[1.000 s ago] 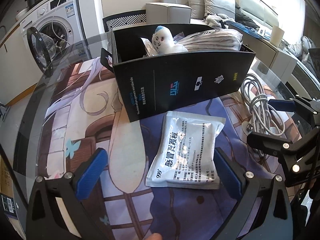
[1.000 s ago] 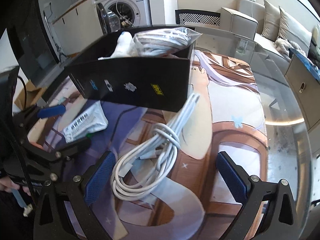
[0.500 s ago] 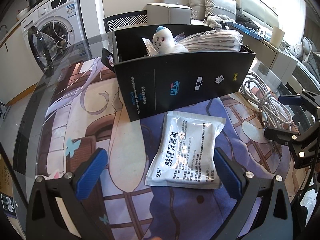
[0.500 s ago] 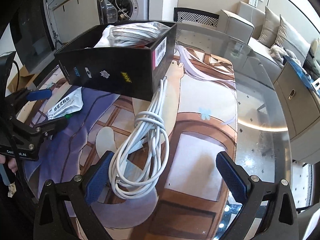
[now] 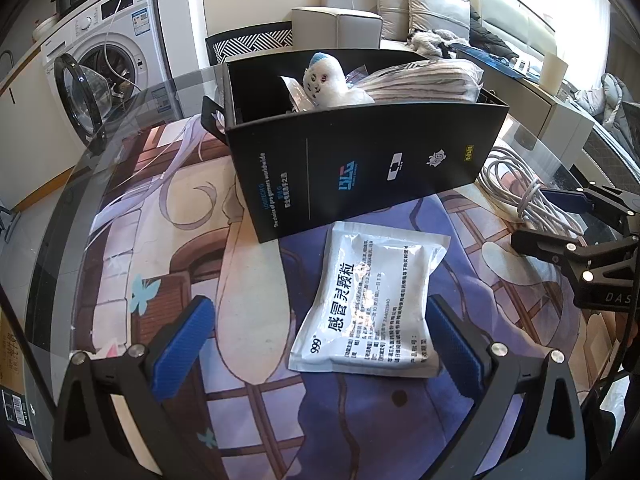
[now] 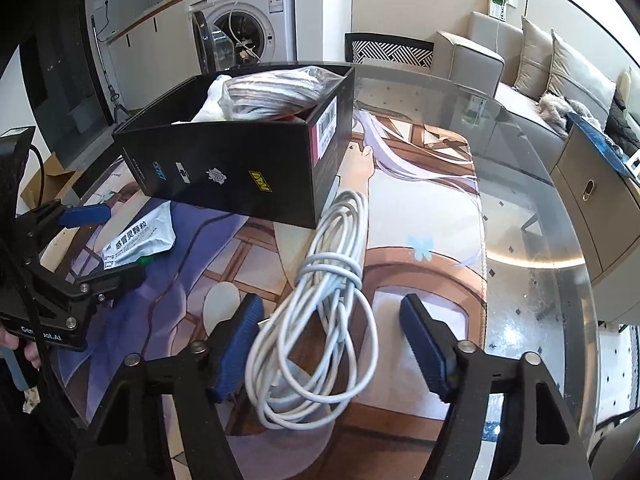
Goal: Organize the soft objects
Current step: 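Grasp the white packet with the left tool while the right grasps the white cable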
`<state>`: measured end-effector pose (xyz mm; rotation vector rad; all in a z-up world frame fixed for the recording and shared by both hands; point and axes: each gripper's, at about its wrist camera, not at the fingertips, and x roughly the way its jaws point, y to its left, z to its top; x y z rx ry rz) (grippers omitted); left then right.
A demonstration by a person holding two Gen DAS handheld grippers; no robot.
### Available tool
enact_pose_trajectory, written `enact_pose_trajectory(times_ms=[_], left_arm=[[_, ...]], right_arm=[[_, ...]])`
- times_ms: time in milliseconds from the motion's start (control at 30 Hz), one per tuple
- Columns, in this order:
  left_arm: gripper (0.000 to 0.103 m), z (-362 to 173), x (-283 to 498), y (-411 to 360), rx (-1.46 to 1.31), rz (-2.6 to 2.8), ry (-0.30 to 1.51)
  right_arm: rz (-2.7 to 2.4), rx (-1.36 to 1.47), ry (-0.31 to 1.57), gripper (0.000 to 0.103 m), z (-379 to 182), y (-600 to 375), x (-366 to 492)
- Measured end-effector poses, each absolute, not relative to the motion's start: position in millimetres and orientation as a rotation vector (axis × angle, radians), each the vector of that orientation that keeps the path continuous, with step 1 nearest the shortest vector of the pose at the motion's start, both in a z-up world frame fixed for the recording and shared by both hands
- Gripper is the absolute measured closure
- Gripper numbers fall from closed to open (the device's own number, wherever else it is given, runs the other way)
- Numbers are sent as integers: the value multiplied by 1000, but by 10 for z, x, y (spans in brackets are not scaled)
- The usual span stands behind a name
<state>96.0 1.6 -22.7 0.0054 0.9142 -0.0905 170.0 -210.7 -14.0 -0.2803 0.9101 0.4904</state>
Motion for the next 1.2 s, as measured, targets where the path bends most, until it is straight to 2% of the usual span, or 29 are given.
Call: enact_pose_trajectory(times_ms=[67,133,467,567,667,800,900,1200], left_arm=[[0,-228,959,16,5,-90,914],[0,-229,959,16,6,-90,914],[1,-204,957,-53,15,-116,908],[10,-182,936,-92,25,-144,888],[24,-162,897,-111,32,-164,871],[54,-128,861,-127,36,-188,849],[59,-123,847,-142,51,-201,844],[62,-121,840,-131,38,-212,844]], right_arm=[[493,-277,902,39,-133,-2089,1681],[492,-273,894,50,-122,-2082,1655],[512,-278,889,54,-117,-2095,1635],[515,-282,889,54,-117,-2090,1625],[517,-283,889,54,-116,-2089,1619],[520,-285,888,54,-113,-2088,1613],[522,-287,888,54,-114,-2086,1610],[525,-291,888,54,-116,-2087,1611]])
